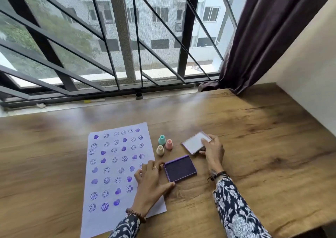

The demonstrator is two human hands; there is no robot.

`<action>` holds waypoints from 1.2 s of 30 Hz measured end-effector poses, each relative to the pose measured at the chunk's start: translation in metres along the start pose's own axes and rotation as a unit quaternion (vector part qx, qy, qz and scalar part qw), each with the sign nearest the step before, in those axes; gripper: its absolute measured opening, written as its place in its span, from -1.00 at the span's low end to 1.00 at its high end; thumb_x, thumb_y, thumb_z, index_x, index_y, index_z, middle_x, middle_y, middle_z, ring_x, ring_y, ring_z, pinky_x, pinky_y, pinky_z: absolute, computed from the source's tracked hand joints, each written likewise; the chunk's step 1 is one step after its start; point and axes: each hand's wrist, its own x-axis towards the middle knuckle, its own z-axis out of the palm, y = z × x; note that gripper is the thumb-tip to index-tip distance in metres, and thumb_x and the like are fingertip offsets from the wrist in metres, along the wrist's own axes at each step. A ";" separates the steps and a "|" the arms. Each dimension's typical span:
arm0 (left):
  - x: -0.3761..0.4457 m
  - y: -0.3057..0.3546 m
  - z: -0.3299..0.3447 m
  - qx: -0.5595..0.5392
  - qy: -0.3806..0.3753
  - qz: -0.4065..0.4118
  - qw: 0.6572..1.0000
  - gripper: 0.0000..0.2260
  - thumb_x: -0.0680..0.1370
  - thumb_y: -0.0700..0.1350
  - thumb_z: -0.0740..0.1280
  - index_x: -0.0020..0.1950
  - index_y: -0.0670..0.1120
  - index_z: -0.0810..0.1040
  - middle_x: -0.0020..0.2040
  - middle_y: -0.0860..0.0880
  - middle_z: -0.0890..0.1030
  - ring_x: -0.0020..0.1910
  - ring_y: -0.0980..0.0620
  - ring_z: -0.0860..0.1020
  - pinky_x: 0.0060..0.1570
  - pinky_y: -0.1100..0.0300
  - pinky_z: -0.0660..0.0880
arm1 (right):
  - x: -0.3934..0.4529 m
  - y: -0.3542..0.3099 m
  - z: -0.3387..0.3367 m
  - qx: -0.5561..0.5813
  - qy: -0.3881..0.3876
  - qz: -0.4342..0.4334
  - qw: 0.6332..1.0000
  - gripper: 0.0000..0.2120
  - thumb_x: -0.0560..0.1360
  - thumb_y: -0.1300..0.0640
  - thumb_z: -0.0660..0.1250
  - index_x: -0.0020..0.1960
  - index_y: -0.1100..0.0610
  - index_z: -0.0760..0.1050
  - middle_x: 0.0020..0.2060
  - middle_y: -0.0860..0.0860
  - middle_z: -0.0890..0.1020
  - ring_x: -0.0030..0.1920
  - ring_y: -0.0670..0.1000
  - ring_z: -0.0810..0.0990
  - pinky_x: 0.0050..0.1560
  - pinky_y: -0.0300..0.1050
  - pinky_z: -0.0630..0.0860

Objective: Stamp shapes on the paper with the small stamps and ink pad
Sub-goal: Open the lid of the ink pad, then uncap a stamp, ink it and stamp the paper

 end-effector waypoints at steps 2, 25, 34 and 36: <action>0.000 -0.001 0.000 -0.004 0.001 0.001 1.000 -0.44 0.27 0.26 0.39 0.19 0.16 0.31 0.03 0.11 0.37 0.08 0.07 0.30 -0.10 0.16 0.01 | 0.001 0.003 0.001 -0.043 0.013 -0.018 0.999 -0.71 0.41 0.23 0.39 0.13 0.22 0.51 0.02 0.22 0.61 -0.12 0.12 0.58 -0.31 -0.23 0.60; 0.020 -0.010 -0.018 -0.097 0.122 -0.084 0.984 -0.74 0.46 -0.02 0.37 0.14 0.07 0.49 0.06 0.04 0.54 0.13 0.03 0.42 -0.03 0.19 0.06 | -0.103 -0.025 0.070 -0.458 -0.121 -0.372 0.798 -0.72 0.56 0.07 0.11 0.24 0.08 0.37 0.11 0.06 0.51 -0.05 0.09 0.57 -0.15 -0.10 0.45; -0.004 0.019 -0.057 -0.461 0.064 -0.081 0.881 -0.80 0.35 -0.21 0.48 -0.07 -0.02 0.63 -0.17 -0.02 0.71 -0.16 0.07 0.66 -0.12 0.26 0.58 | -0.130 -0.030 0.017 0.172 -0.246 0.056 0.952 -0.92 0.39 0.19 0.42 -0.14 0.07 0.66 -0.22 -0.02 0.74 -0.15 -0.03 0.70 -0.22 -0.33 0.57; -0.010 0.028 -0.062 -0.475 0.066 -0.068 0.875 -0.81 0.35 -0.25 0.48 -0.09 -0.04 0.64 -0.15 -0.05 0.70 -0.17 0.07 0.65 -0.12 0.24 0.58 | -0.137 -0.032 0.012 0.246 -0.265 0.104 0.927 -0.87 0.34 0.17 0.41 -0.13 0.11 0.67 -0.21 0.03 0.74 -0.16 -0.05 0.70 -0.23 -0.33 0.58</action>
